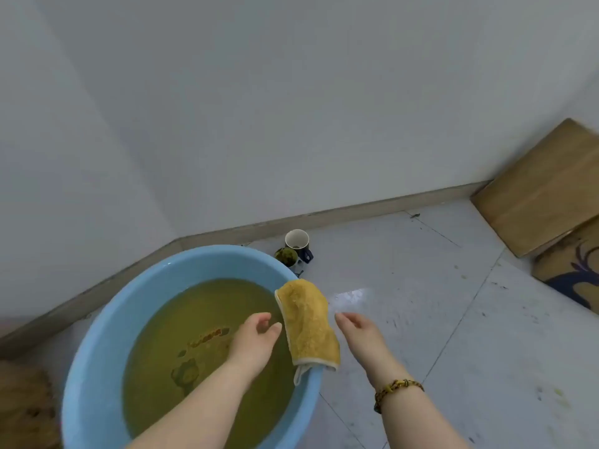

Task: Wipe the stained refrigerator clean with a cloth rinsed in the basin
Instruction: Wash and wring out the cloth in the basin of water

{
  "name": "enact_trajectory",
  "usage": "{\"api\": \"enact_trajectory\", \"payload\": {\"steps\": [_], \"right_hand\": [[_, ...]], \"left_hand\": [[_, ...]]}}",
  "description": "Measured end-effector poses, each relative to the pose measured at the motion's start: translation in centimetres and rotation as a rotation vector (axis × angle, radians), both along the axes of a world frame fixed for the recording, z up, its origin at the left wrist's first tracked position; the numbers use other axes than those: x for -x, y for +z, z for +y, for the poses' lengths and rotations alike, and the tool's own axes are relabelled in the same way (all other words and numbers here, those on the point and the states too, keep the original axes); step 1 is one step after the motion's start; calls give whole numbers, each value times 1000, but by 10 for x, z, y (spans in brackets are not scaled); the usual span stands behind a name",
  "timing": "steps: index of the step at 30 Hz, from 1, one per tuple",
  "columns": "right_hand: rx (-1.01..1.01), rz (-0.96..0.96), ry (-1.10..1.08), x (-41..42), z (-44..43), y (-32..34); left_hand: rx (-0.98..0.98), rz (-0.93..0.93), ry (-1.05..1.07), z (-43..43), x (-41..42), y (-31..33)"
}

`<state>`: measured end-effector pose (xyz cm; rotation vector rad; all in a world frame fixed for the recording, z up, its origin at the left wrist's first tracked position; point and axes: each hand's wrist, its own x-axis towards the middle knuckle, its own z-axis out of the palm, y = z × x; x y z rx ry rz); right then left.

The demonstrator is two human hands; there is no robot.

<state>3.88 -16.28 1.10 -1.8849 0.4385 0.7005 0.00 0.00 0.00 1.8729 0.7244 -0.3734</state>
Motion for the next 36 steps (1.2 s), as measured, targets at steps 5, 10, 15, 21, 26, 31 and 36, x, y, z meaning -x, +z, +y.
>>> {"api": "enact_trajectory", "payload": {"steps": [5,10,15,21,26,31,36], "right_hand": [[-224,241,-144,-27,15,-75],[-296,71,-220,-35,25,-102],[-167,-413,-267,-21,47,-72],[-624,-531,-36,4,87,-12],[-818,-295,-34,4,112,-23],[-412,-179,71,5,149,-69],[169,-400,547,28,178,-99]], "left_hand": [[258,-8,30,9,-22,-77],[393,-113,-21,14,-38,-126],[594,-125,-46,11,-32,-118],[844,-269,-51,33,-31,-97],[1284,-297,112,81,-5,-83],[660,-284,334,136,19,-85],[5,-237,229,147,31,-104]]}}
